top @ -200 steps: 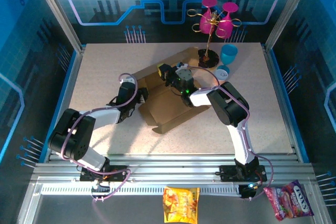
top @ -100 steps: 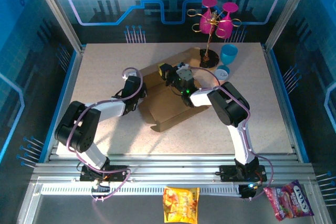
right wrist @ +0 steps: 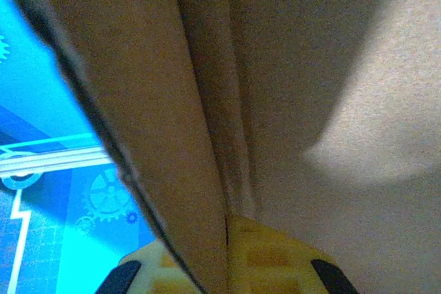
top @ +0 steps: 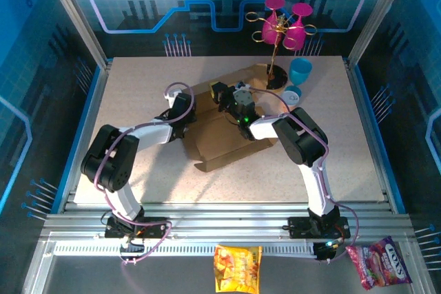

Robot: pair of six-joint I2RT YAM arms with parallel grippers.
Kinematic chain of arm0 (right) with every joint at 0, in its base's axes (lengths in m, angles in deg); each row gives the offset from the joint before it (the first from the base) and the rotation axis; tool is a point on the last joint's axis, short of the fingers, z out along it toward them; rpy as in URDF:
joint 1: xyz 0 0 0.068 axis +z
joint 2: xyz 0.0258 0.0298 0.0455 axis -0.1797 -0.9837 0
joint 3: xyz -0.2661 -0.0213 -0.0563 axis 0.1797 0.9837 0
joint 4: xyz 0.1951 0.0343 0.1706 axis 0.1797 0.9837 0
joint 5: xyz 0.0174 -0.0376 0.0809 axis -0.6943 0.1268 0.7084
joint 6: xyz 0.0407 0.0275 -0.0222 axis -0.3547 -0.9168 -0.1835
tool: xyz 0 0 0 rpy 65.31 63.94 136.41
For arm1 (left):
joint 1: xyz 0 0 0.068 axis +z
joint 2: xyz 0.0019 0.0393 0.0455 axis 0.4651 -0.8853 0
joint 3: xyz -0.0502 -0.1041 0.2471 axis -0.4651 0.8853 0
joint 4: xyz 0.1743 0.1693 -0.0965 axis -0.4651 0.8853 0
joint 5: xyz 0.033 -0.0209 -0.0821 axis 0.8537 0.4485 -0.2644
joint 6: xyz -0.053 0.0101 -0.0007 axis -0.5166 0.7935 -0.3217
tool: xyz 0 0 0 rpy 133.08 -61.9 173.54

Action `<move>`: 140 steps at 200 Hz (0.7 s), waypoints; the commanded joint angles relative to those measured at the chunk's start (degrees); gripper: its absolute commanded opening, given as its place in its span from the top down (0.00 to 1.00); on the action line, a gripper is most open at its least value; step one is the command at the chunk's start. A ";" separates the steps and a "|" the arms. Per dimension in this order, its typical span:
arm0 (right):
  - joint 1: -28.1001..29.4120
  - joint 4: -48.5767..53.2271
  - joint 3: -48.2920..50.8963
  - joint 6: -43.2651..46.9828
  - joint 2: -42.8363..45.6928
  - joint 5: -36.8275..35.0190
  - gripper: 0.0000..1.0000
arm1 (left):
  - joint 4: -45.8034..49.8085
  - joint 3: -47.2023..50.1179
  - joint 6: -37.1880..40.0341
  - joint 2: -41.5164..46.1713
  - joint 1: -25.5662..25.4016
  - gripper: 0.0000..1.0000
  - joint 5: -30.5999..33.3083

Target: Fold the paper box

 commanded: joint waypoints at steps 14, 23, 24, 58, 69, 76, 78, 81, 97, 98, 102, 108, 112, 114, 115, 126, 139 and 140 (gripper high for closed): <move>0.94 0.47 -1.04 -1.40 1.08 3.00 1.00 | 8.89 -2.97 -1.53 -4.46 0.03 0.64 0.45; 0.94 0.65 -1.26 -1.44 1.00 2.94 1.00 | 9.78 -3.65 -1.85 -4.96 0.03 0.65 0.79; 0.94 0.65 -1.28 -1.49 1.00 2.94 1.00 | 9.86 -3.70 -1.88 -5.03 0.03 0.65 0.84; 0.94 0.96 -2.18 -1.95 0.74 2.70 1.00 | 10.63 -3.66 -2.53 -5.75 0.06 0.89 2.72; 0.95 1.06 -2.44 -2.15 0.90 2.52 1.00 | 9.57 -2.91 -2.43 -5.59 0.17 0.99 3.07; 0.94 1.26 -2.61 -2.28 0.99 2.50 1.00 | 8.73 -2.28 -2.29 -5.30 0.17 1.00 3.20; 0.94 1.38 -2.62 -2.32 0.99 2.50 1.00 | 8.49 -2.09 -2.26 -5.23 0.13 1.00 3.16; 0.94 1.51 -2.70 -2.39 1.07 2.51 1.00 | 7.95 -1.79 -2.12 -5.12 0.13 1.00 3.35; 1.05 2.56 -2.54 -2.92 1.76 1.95 1.00 | 5.80 -0.39 -1.46 -4.31 0.17 1.00 3.77; 1.08 2.71 -2.54 -2.97 1.81 1.92 1.00 | 5.71 -0.31 -1.37 -4.26 0.19 1.00 3.87; 1.08 3.12 -2.46 -3.02 2.10 1.74 1.00 | 5.40 -0.12 -1.22 -4.03 0.12 1.00 4.11; 1.17 3.79 -2.29 -3.07 2.51 1.39 1.00 | 5.22 -0.03 -0.90 -3.75 0.12 1.00 4.65; 1.20 4.31 -2.11 -3.11 2.83 1.23 1.00 | 5.22 0.03 -0.72 -3.60 0.18 1.00 4.85; 1.25 4.63 -2.17 -3.12 3.01 1.17 0.99 | 5.20 -0.02 -0.57 -3.57 0.20 1.00 4.91; 1.27 4.80 -2.18 -3.07 3.10 1.13 0.98 | 5.19 0.01 -0.49 -3.54 0.20 1.00 4.97; 1.37 6.18 -2.14 -2.86 3.98 0.72 0.89 | 5.37 -0.06 0.34 -3.06 0.24 1.00 5.43; 1.67 7.84 -2.02 -2.46 5.41 -0.22 0.76 | 5.51 0.03 1.19 -2.33 0.37 1.00 5.88; 1.70 7.99 -1.97 -2.39 5.49 -0.36 0.75 | 5.53 0.03 1.27 -2.26 0.42 1.00 5.89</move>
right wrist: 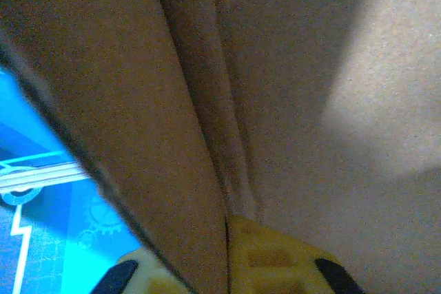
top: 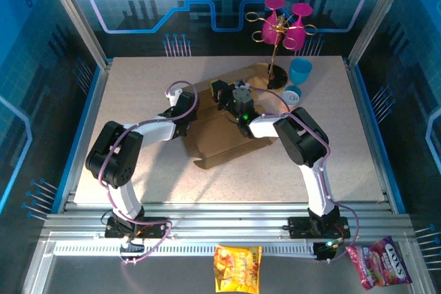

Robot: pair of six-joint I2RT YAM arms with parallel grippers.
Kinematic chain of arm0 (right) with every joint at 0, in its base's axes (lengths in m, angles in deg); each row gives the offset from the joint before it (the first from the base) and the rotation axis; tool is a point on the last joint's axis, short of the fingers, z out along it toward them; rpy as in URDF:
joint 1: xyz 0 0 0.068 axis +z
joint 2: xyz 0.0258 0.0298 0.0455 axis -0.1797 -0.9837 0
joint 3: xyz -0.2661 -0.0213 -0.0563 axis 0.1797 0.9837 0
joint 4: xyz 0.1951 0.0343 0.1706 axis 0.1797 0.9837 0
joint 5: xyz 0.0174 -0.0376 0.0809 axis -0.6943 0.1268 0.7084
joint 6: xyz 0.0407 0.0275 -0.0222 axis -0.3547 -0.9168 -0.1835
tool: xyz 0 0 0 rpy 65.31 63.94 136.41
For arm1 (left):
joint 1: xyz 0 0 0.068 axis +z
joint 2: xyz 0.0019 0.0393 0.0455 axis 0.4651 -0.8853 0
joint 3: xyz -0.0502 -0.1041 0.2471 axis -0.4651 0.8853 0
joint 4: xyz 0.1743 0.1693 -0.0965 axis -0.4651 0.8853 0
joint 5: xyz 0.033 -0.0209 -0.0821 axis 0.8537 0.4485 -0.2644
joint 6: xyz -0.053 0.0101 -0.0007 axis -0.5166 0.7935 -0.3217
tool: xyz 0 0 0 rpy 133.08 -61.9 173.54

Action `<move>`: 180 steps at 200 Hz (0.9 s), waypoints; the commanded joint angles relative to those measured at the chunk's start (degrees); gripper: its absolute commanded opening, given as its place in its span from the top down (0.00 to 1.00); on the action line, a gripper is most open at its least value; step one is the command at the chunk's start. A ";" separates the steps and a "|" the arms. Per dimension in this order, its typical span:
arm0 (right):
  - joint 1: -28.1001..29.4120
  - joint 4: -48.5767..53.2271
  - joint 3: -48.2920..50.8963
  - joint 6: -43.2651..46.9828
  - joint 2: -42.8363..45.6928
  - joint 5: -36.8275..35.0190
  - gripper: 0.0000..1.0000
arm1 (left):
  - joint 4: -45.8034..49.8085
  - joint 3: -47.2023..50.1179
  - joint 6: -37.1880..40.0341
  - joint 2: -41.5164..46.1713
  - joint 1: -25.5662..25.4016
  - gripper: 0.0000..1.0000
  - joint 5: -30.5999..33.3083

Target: Fold the paper box

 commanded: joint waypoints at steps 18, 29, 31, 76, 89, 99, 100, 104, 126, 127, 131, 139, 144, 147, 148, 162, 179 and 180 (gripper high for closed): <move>1.84 7.43 0.65 0.87 7.92 -1.53 0.60 | 3.71 3.32 2.92 2.18 1.44 1.00 1.43; 1.93 10.61 1.24 2.26 10.63 -2.94 0.52 | 3.91 3.95 4.09 3.68 2.01 1.00 1.13; 1.93 11.37 1.25 2.44 11.04 -3.02 0.51 | 4.05 4.04 4.33 3.90 2.16 1.00 0.97; 1.72 28.75 0.97 6.60 21.21 -4.04 0.34 | 6.86 5.68 7.37 11.53 5.95 1.00 -4.11; 1.60 33.27 1.24 7.81 24.12 -4.51 0.33 | 8.91 4.70 8.05 12.58 6.63 1.00 -5.51; 1.03 35.69 1.43 8.87 26.03 -4.45 0.33 | 10.42 3.90 8.93 13.42 6.81 1.00 -6.36; 0.95 35.89 1.47 9.02 26.25 -4.40 0.33 | 10.48 3.87 8.97 13.52 6.86 1.00 -6.52; 0.53 36.42 1.52 9.78 27.04 -4.17 0.34 | 10.77 3.68 9.22 13.82 6.90 1.00 -7.08; -2.34 46.58 -1.05 16.05 31.58 -2.60 0.37 | 13.74 1.60 10.66 15.41 7.14 1.00 -9.25; -2.45 47.04 -1.22 16.39 31.75 -2.55 0.37 | 13.89 1.49 10.76 15.53 7.15 1.00 -9.32; -3.17 49.21 -1.99 17.76 32.32 -2.35 0.38 | 14.54 1.07 10.96 15.94 7.12 1.00 -9.65; -4.66 53.70 -3.87 20.81 33.29 -1.34 0.41 | 15.62 0.42 11.50 16.84 7.09 1.00 -10.26; -5.73 56.86 -5.44 22.94 33.41 -0.50 0.43 | 16.57 -0.10 11.71 17.46 7.16 1.00 -10.63; -6.34 59.13 -6.56 24.11 33.49 -0.04 0.44 | 17.17 -0.29 11.78 17.86 7.20 1.00 -10.75; -6.55 59.74 -6.91 24.64 33.49 0.10 0.44 | 17.37 -0.53 11.80 17.98 7.23 1.00 -10.78; -8.88 68.33 -11.58 30.44 33.26 1.96 0.45 | 20.00 -1.90 12.17 19.58 7.23 1.00 -11.79; -11.40 74.97 -15.45 34.81 32.72 4.45 0.45 | 23.01 -3.87 12.40 20.92 7.23 1.00 -13.32; -11.55 75.30 -15.62 35.00 32.67 4.62 0.45 | 23.23 -3.97 12.33 20.96 7.24 1.00 -13.42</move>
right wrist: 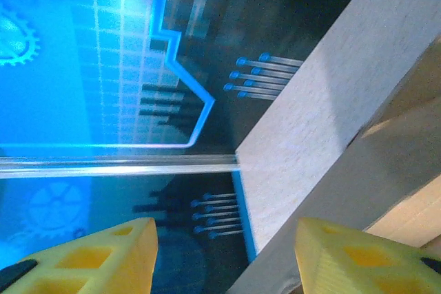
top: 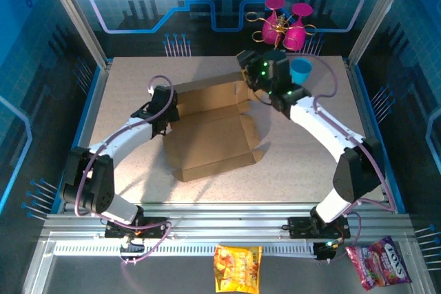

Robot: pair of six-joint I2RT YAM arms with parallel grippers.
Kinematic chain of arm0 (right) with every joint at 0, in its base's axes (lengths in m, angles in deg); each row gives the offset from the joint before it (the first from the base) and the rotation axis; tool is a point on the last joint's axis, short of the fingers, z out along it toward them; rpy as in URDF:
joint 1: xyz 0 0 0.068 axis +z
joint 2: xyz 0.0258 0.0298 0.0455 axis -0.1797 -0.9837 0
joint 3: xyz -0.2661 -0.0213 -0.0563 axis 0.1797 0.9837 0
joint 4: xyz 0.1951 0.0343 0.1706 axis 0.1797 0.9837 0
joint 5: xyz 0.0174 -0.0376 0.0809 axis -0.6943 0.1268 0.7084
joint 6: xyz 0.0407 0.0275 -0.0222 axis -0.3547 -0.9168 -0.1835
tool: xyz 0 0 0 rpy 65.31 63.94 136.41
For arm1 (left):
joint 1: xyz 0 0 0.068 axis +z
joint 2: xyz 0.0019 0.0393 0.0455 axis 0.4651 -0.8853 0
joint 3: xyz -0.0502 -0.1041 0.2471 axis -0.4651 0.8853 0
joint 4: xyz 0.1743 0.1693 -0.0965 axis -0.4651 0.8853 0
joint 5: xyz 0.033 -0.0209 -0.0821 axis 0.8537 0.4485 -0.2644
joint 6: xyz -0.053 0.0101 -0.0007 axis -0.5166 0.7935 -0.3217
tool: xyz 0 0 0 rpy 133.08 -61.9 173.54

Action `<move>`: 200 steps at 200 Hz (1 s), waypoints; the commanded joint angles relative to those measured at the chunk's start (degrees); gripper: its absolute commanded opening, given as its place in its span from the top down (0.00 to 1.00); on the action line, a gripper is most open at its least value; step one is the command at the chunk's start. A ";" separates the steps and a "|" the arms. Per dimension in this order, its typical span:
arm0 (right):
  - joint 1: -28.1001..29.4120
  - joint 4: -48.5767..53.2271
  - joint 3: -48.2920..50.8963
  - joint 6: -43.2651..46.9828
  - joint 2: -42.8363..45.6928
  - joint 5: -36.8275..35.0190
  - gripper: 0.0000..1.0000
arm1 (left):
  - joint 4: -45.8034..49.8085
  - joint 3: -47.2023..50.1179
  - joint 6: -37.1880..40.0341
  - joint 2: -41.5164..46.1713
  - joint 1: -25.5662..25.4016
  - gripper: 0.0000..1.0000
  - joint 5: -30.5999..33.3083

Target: Fold the paper box

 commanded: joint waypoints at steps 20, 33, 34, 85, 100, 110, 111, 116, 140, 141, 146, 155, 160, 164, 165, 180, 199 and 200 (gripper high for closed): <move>-4.47 22.14 -9.35 14.39 -0.49 7.61 0.45 | 7.76 -5.83 1.46 4.54 0.17 1.00 -5.23; -4.81 24.28 -11.62 16.32 -1.74 9.44 0.45 | 8.47 -6.39 1.59 4.92 0.17 1.00 -6.09; -4.82 24.38 -11.79 16.44 -1.84 9.55 0.45 | 8.46 -6.41 1.56 4.98 0.17 1.00 -6.15; -5.18 30.17 -20.34 21.19 -6.47 11.46 0.45 | 10.29 -9.45 2.50 4.69 0.17 1.00 -8.07; -5.42 31.76 -20.99 21.12 -7.27 12.63 0.45 | 10.80 -10.05 2.45 4.43 0.17 1.00 -8.31; -5.28 31.82 -20.19 21.08 -6.98 12.56 0.45 | 10.83 -10.28 2.44 4.28 0.15 1.00 -8.66; -5.28 31.80 -20.07 21.10 -6.87 12.56 0.45 | 10.83 -10.29 2.43 4.26 0.16 1.00 -8.76; -5.33 31.49 -19.41 20.96 -6.57 12.48 0.45 | 10.76 -10.22 2.35 4.24 0.17 1.00 -8.84; -5.37 29.99 -17.48 20.18 -6.05 12.83 0.45 | 10.57 -10.17 2.15 4.14 0.17 1.00 -9.28; -5.37 29.96 -17.49 20.17 -6.10 12.92 0.45 | 10.57 -10.14 2.15 4.15 0.17 1.00 -9.29; -5.38 29.59 -17.57 19.91 -6.29 13.31 0.45 | 10.60 -10.18 2.15 4.11 0.16 1.00 -9.39; -5.34 28.93 -17.76 19.34 -6.62 14.06 0.45 | 10.58 -10.24 2.22 4.06 0.09 1.00 -9.60; -5.29 28.65 -17.89 18.97 -6.76 14.34 0.45 | 10.57 -10.29 2.24 3.98 0.11 1.00 -9.66; -5.20 28.34 -18.02 18.66 -6.87 14.52 0.45 | 10.56 -10.33 2.24 3.90 0.14 1.00 -9.75; -5.20 28.26 -18.02 18.57 -6.90 14.51 0.45 | 10.56 -10.35 2.28 3.89 0.11 1.00 -9.74; -4.93 27.20 -18.03 16.84 -7.07 15.36 0.45 | 10.72 -10.68 2.33 3.65 0.11 1.00 -9.93; -4.59 26.70 -17.85 14.78 -7.02 16.08 0.45 | 11.11 -11.32 2.26 3.21 0.17 1.00 -10.05; -4.63 26.69 -17.81 14.70 -6.98 16.12 0.45 | 11.10 -11.33 2.25 3.20 0.13 1.00 -10.02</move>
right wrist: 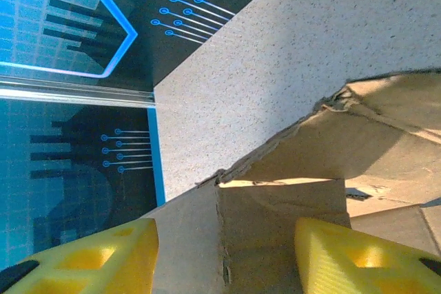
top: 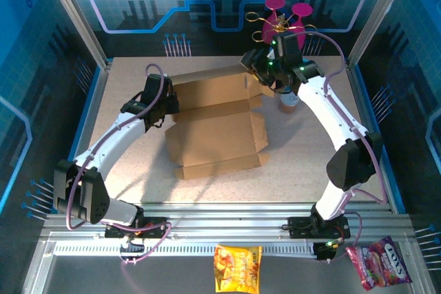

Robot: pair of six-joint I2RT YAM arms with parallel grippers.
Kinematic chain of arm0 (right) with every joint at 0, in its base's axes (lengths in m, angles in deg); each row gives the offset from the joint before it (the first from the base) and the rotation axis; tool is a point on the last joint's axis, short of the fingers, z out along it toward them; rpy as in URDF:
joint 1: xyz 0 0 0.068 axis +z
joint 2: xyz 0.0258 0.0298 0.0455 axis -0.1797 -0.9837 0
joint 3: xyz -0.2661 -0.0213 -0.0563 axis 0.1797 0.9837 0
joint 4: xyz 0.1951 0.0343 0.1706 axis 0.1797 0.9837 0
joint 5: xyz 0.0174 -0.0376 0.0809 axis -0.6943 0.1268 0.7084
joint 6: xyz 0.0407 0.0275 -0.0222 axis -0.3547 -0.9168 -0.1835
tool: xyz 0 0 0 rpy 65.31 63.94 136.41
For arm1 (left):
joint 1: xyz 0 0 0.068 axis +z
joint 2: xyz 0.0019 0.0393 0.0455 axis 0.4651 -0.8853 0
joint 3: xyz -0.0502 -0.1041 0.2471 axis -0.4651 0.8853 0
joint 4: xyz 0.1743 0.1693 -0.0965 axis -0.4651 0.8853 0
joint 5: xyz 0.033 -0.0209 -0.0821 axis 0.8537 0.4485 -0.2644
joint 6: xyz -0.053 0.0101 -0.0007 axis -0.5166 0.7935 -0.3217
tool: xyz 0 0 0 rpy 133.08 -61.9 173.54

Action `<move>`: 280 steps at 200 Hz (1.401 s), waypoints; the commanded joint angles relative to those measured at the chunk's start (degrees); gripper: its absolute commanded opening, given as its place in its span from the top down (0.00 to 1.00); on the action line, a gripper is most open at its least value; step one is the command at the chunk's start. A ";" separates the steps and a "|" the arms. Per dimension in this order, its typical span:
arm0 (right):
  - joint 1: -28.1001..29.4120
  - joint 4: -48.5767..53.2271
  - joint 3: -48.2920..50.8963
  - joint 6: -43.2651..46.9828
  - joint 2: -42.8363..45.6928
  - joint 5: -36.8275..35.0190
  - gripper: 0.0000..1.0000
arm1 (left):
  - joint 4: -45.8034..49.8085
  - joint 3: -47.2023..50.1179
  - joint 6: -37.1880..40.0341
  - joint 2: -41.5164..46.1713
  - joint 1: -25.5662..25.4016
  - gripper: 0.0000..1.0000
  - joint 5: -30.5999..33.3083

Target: Fold the paper box

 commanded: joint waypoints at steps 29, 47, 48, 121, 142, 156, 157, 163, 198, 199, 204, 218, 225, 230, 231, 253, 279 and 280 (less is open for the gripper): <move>0.46 -2.12 1.05 -5.27 0.31 2.48 0.46 | 1.10 -3.54 0.10 -0.98 0.16 1.00 -1.94; 0.75 -2.65 1.56 -6.82 0.52 2.73 0.47 | 1.30 -3.91 -0.21 -1.20 0.08 1.00 -2.19; 0.78 -2.67 1.59 -6.92 0.51 2.74 0.47 | 1.28 -3.93 -0.20 -1.23 0.08 1.00 -2.24; 1.24 -11.45 5.81 -18.26 1.57 3.40 0.73 | 2.17 -4.19 -0.87 -1.37 -0.09 1.00 -2.54; 1.33 -13.18 6.47 -21.21 1.74 2.72 0.86 | 2.59 -4.32 -0.99 -1.31 -0.14 1.00 -2.48; 1.33 -14.18 6.74 -22.62 2.00 2.16 1.00 | 2.75 -4.35 -1.07 -1.27 -0.12 1.00 -2.52; 1.33 -14.19 6.73 -22.68 2.04 2.10 1.00 | 2.80 -4.32 -1.11 -1.22 -0.10 1.00 -2.49; 1.33 -14.37 6.66 -22.86 2.06 1.84 1.00 | 2.84 -4.39 -1.08 -1.19 -0.12 1.00 -2.45; 0.68 -14.22 7.39 -21.04 3.31 1.09 0.80 | 4.13 -5.09 -1.27 -1.12 -0.09 1.00 -1.93; 0.61 -14.30 7.53 -20.89 3.48 1.04 0.78 | 4.14 -5.13 -1.26 -1.15 -0.09 1.00 -1.93; 0.39 -14.78 8.30 -20.10 4.05 0.87 0.70 | 4.45 -5.29 -1.25 -1.22 -0.11 1.00 -1.84; -0.61 -15.89 11.00 -16.98 6.53 0.02 0.49 | 5.03 -5.79 -0.99 -1.30 -0.09 1.00 -1.93; -1.05 -16.90 13.00 -14.79 8.55 -0.72 0.44 | 5.19 -5.91 -0.88 -1.34 -0.09 1.00 -1.91; -1.49 -18.53 15.27 -13.26 9.99 -1.36 0.41 | 5.29 -5.98 -0.72 -1.30 -0.09 1.00 -1.94; -1.57 -19.13 15.82 -12.82 10.52 -1.46 0.40 | 5.30 -5.97 -0.67 -1.28 -0.14 1.00 -1.98; -3.18 -32.09 30.09 -4.05 19.12 -3.05 0.35 | 6.38 -6.78 -0.29 -1.49 0.07 1.00 -1.88; -4.76 -37.69 44.05 1.72 25.94 -2.80 0.39 | 7.84 -8.15 0.40 -1.86 0.17 1.00 -1.94; -4.75 -37.67 44.32 1.97 26.10 -2.79 0.39 | 7.84 -8.20 0.41 -1.86 0.17 1.00 -1.94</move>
